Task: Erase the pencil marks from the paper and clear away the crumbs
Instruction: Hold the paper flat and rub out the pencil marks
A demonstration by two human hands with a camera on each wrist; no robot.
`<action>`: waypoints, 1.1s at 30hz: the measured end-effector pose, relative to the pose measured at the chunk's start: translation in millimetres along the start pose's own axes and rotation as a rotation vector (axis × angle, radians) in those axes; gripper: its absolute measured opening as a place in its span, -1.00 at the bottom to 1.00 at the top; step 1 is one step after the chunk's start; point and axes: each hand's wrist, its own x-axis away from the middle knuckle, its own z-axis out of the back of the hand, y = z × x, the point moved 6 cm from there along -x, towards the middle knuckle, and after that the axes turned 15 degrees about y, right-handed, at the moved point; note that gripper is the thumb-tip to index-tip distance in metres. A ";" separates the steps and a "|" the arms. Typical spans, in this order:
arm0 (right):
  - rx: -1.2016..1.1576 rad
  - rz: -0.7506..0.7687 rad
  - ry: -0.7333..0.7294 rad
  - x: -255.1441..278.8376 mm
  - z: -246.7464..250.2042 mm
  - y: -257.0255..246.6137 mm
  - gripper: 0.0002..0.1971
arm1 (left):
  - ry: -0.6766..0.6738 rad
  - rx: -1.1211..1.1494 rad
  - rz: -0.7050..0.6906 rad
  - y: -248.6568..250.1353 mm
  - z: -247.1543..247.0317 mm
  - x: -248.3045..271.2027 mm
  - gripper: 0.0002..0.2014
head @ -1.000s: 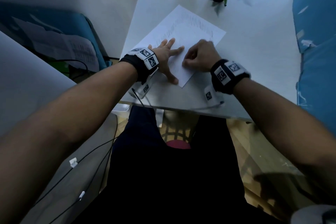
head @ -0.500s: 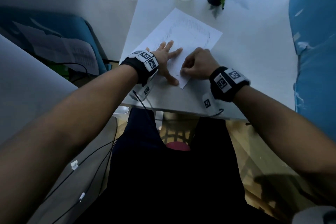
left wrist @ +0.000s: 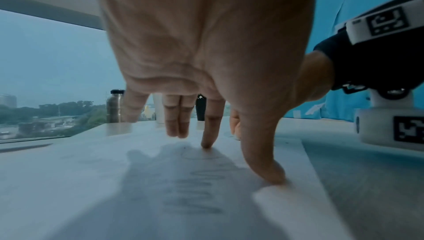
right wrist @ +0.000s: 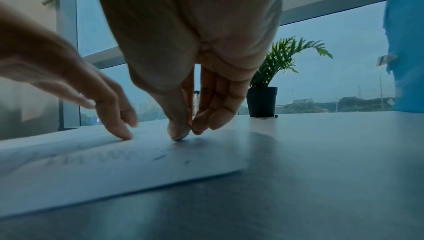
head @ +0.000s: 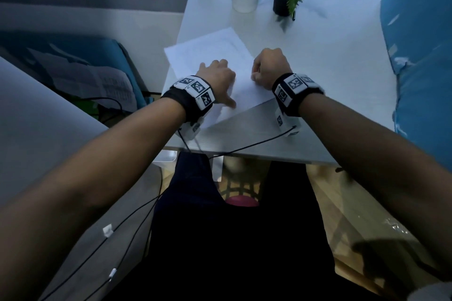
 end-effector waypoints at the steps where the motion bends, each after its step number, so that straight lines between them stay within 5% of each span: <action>1: -0.010 -0.005 0.005 0.2 1.0 -1.7 -0.96 | 0.018 0.051 -0.019 4.7 -0.2 -3.6 -0.30; 6: -0.038 -0.048 0.023 1.2 10.9 4.5 -0.95 | -0.040 0.384 -0.039 19.7 -11.9 -15.3 -0.09; 9: -0.065 -0.079 0.055 7.5 13.5 16.0 -0.89 | -0.099 0.346 -0.025 14.7 -17.3 -19.0 0.10; 14: -0.120 0.082 -0.103 26.8 8.3 -0.2 -0.86 | -0.167 0.253 -0.043 17.3 -16.2 -19.9 0.04; 18: -0.119 -0.004 0.016 20.2 17.1 10.1 -0.85 | -0.164 0.179 -0.051 14.3 -21.7 -23.7 0.13; 21: -0.093 0.147 -0.150 38.9 5.2 -11.0 -0.85 | -0.172 0.150 -0.061 13.7 -24.6 -23.0 0.17; 25: -0.079 -0.016 0.000 19.4 21.1 8.0 -0.82 | -0.161 0.128 -0.060 14.0 -27.4 -23.8 0.23; 29: -0.030 0.135 -0.146 40.1 9.5 -17.9 -0.79 | -0.155 0.169 -0.037 12.0 -30.9 -23.3 0.24; 33: -0.025 -0.003 -0.014 19.7 23.0 2.8 -0.77 | -0.152 0.151 -0.014 17.1 -28.8 -20.5 0.22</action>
